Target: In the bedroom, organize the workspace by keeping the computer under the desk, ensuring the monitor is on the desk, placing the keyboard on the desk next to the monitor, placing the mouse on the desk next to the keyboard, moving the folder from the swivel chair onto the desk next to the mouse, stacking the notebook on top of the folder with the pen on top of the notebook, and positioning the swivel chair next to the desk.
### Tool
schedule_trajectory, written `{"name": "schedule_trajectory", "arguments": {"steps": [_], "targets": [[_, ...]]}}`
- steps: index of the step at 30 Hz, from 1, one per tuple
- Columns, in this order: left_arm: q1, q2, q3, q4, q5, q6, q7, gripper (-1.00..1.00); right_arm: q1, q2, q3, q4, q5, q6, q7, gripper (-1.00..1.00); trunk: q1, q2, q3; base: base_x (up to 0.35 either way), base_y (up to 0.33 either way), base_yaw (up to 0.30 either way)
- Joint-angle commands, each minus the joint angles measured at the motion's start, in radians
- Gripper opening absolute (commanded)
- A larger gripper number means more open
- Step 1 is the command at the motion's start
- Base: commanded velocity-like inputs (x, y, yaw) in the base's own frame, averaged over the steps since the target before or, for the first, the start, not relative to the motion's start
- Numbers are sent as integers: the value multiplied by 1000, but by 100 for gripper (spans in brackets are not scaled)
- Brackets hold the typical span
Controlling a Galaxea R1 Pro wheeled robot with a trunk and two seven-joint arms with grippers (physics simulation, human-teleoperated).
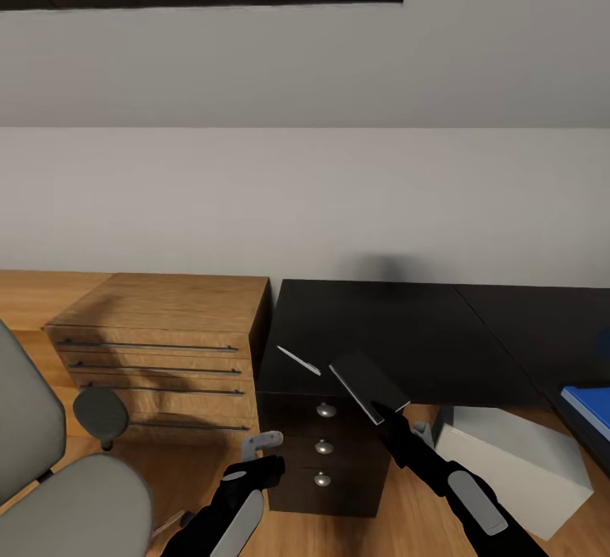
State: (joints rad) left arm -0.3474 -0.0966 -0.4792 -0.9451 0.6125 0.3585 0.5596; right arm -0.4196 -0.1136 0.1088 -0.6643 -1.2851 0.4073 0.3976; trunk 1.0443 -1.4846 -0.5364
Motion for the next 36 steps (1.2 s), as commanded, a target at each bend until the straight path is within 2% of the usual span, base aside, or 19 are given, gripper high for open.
{"name": "schedule_trajectory", "arguments": {"steps": [1, 7, 19, 30, 36], "targets": [[-1, 0, -2, -1, 7, 2, 8, 100, -1, -1, 4, 0, -7, 1, 1, 100, 0, -1, -1, 0, 0, 0], [-1, 0, -2, 0, 7, 2, 9, 100, -1, -3, 2, -1, -7, 2, 2, 100, 0, -1, -1, 0, 0, 0], [-1, 0, -2, 0, 7, 2, 10, 100, -1, -15, -28, -5, -8, 2, 1, 100, 0, -1, -1, 0, 0, 0], [-1, 0, -2, 2, 7, 2, 10, 100, -1, -16, -33, -6, -7, 1, 1, 100, 0, -1, -1, 0, 0, 0], [-1, 0, -2, 2, 7, 2, 10, 100, -1, -27, -34, -15, -7, 1, 1, 100, 0, -1, -1, 0, 0, 0]]}}
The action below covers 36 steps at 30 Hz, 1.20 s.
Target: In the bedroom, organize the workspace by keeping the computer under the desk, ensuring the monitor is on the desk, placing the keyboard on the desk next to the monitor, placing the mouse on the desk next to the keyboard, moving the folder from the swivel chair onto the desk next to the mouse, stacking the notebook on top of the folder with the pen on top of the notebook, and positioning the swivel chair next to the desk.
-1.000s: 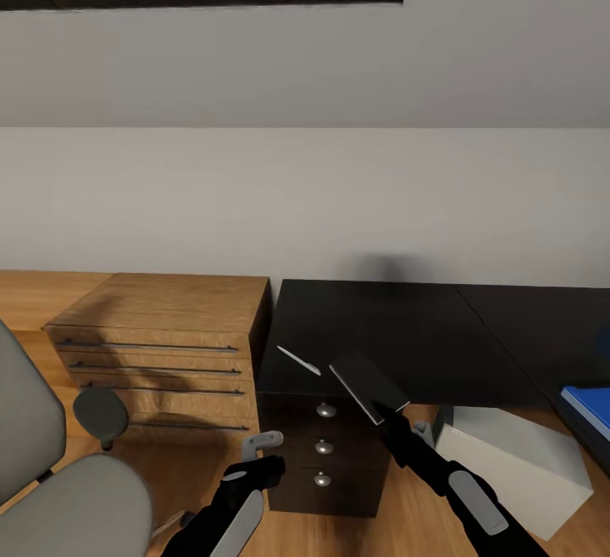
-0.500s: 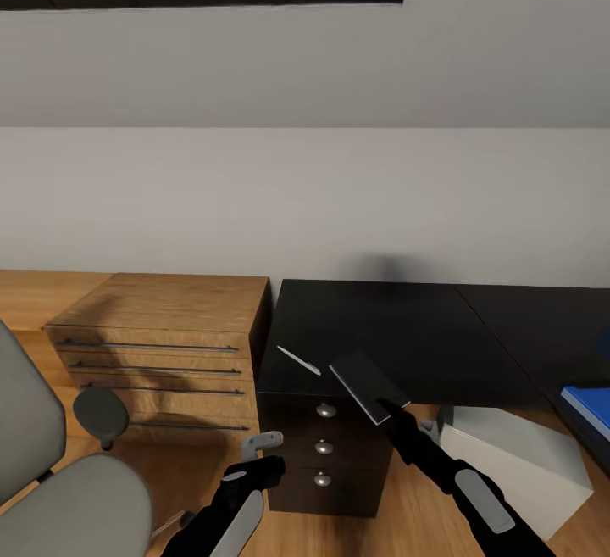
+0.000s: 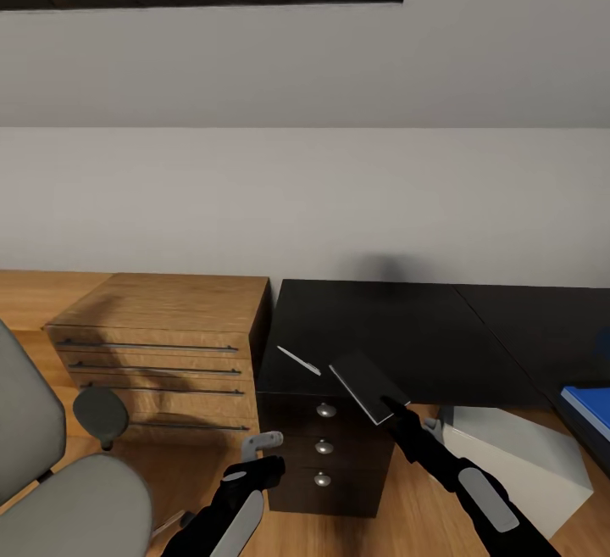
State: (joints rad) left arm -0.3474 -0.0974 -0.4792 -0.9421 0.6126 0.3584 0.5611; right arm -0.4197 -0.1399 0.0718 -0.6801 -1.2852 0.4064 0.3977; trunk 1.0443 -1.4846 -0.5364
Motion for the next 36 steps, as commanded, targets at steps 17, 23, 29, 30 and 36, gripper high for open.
{"name": "schedule_trajectory", "arguments": {"steps": [17, 23, 29, 30, 36], "targets": [[-1, 1, -10, -1, 7, 3, 9, 100, -1, -2, 4, -2, -7, 2, 1, -100, -8, 13, 5, 0, 0, 0], [-1, -1, -10, -1, 7, 4, 11, 100, -1, -3, 6, -21, -6, -1, 1, -100, -31, 55, 24, 0, 0, 0], [-1, -2, -10, 0, 7, 4, 11, 100, -1, -3, 8, -96, 2, -4, -2, -100, -54, 97, 43, 0, 0, 0], [-1, -2, -10, 0, 7, 4, 11, 100, 0, -3, 8, -104, 3, -5, -2, -100, -58, 104, 46, 0, 0, 0], [-1, -2, -10, 0, 7, 4, 11, 100, 2, -3, 9, -152, 8, -25, -8, -100, -81, 146, 65, 0, 0, 0]]}}
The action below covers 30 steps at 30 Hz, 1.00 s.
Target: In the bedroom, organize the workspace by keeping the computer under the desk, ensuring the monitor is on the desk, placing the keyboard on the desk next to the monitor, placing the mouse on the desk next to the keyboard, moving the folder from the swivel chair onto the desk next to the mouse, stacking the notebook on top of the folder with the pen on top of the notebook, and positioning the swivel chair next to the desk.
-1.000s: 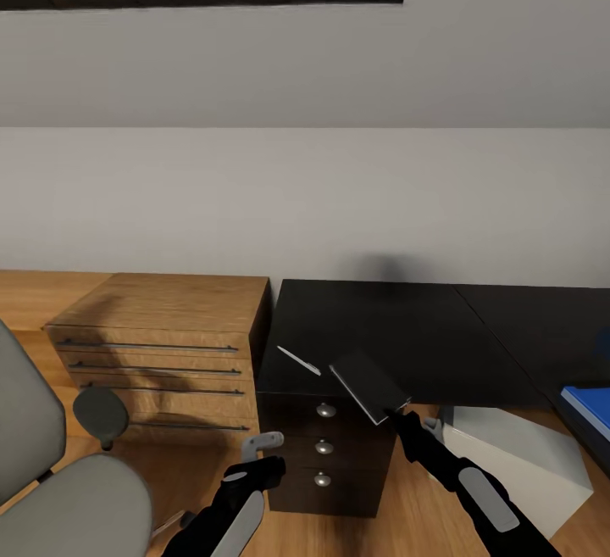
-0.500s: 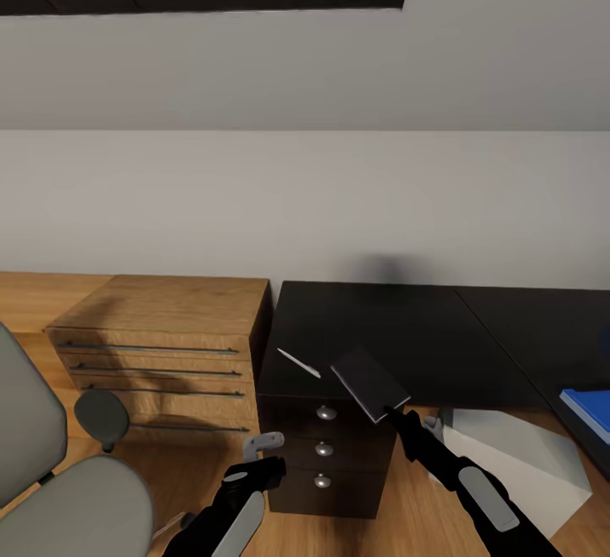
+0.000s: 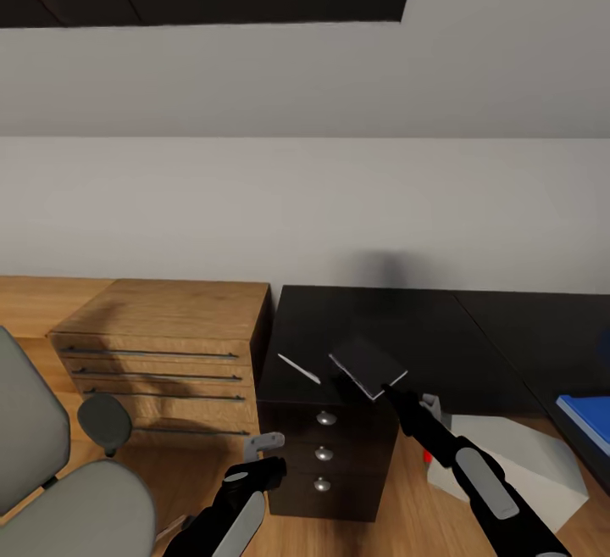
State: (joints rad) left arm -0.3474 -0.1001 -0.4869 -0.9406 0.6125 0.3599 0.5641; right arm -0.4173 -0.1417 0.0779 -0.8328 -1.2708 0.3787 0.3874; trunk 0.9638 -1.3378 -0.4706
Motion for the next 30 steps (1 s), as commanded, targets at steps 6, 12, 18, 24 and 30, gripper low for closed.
{"name": "schedule_trajectory", "arguments": {"steps": [6, 12, 18, 24, 30], "targets": [[-1, 0, -2, 0, 9, 2, 8, 100, 1, 0, 2, -29, -8, -10, 4, -100, -23, 42, 18, 0, 0, 0], [-1, 0, -2, 0, 8, 2, 8, 100, 2, -1, 1, -60, -13, -7, -4, -100, -38, 70, 30, 0, 0, 0], [-1, 0, -2, 0, 7, 2, 7, 100, 4, -7, 0, -102, -9, 0, -48, -100, -38, 70, 30, 0, 0, 0], [-1, 0, -2, 0, -2, 0, 9, 100, 5, -39, 0, -111, -20, 3, -59, -100, -38, 70, 30, 0, 0, 0], [10, 6, -131, -8, -39, -155, 10, 100, 5, -56, 0, -115, -21, 5, -61, -100, -38, 70, 30, 0, 0, -57]]}}
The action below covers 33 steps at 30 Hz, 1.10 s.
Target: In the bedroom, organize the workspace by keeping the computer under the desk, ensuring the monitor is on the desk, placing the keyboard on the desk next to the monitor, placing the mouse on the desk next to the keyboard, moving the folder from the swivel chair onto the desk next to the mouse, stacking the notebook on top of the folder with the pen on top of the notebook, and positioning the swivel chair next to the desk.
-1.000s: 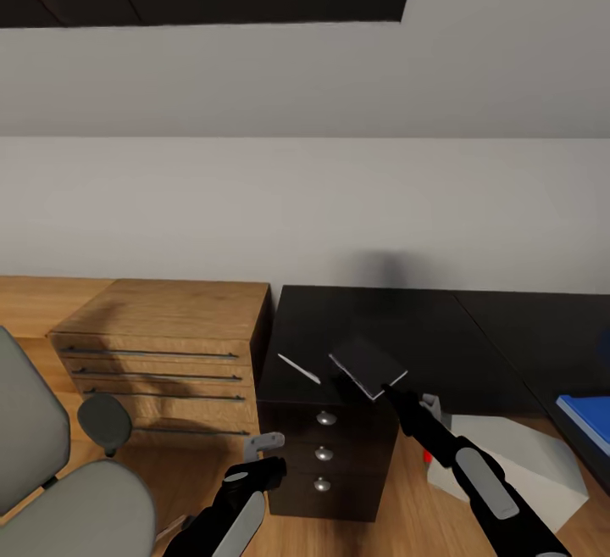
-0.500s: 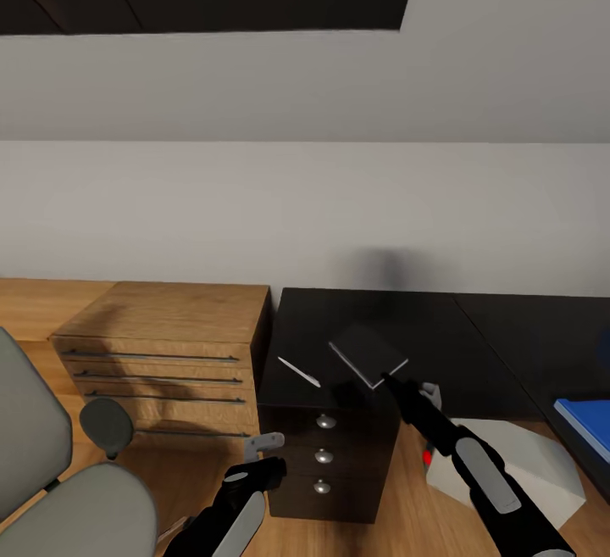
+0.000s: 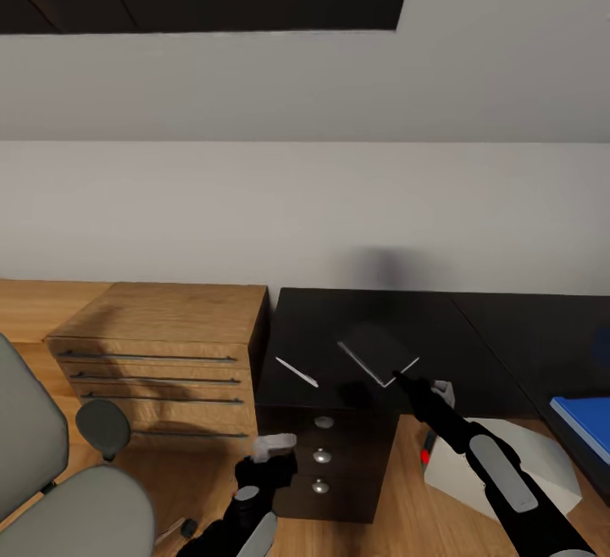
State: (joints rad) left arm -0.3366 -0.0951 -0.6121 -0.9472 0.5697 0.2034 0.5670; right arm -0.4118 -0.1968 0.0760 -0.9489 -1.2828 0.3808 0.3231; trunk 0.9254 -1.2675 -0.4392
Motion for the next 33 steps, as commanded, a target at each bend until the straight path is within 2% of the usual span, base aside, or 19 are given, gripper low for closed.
{"name": "schedule_trajectory", "arguments": {"steps": [1, 2, 3, 5, 7, 12, 15, 24, 33], "targets": [[1, 10, -61, -1, 4, -44, 9, 100, -1, -5, 2, -1, -9, 4, 3, -100, 0, -1, -1, 0, 0, -215], [2, 17, -86, -1, 4, -63, 9, 100, -1, -8, 2, -2, -9, 4, 3, -100, 0, -1, -1, 0, 0, -226], [5, 30, -131, -1, 4, -92, 10, 100, -1, -12, 2, -2, -9, 6, 3, -100, 0, -1, -1, 0, 0, -241], [16, 45, -178, -2, 5, -119, 12, 100, -1, -17, 2, -4, -10, 7, 3, -100, 0, -1, -1, 0, 0, -250], [29, 53, -203, -3, 6, -132, 12, 100, -1, -19, 1, -4, -10, 8, 3, -100, 0, -1, -1, 0, 0, -258], [43, 60, -223, 0, 7, -144, 13, 100, -1, -26, 0, -8, -12, 9, 3, -100, 0, -1, -1, 0, 0, -264], [45, 62, -225, 2, 8, -145, 13, 100, -1, -41, -1, -15, -29, 10, 2, -100, 0, -1, -1, 0, 0, -267], [47, 62, -227, 4, 8, -147, 13, 100, -1, -102, -1, -23, -171, 53, -11, -100, 0, -1, -1, 0, 0, -268], [47, 63, -227, 5, 9, -147, 16, 100, -1, -112, -1, -24, -195, 70, -23, -100, 0, -1, -1, 0, -151, -268]]}}
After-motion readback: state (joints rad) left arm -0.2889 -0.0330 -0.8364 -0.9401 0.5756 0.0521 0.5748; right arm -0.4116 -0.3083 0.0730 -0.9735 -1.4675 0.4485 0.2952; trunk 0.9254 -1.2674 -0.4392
